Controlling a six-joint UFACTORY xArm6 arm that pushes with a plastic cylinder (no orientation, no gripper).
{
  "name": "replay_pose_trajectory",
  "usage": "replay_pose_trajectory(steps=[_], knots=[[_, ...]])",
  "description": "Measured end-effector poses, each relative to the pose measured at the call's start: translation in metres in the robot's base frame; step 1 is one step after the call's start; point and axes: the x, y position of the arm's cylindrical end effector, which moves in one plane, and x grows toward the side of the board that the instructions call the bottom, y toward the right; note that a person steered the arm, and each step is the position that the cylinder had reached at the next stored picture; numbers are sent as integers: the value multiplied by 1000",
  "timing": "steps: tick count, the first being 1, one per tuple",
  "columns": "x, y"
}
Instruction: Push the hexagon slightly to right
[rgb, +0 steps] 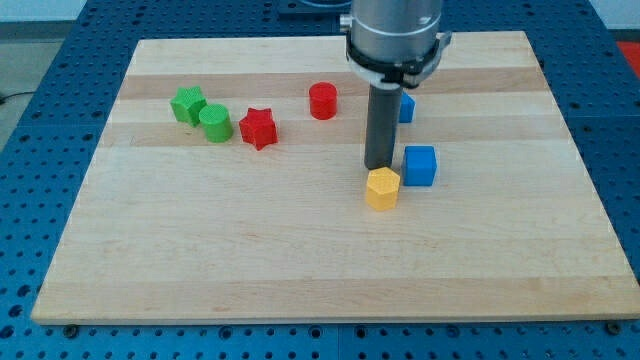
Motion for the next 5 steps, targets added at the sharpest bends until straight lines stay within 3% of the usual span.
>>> replay_pose_trajectory(steps=[1, 2, 4, 5], knots=[[8, -8], [27, 38], [30, -37], [63, -25]])
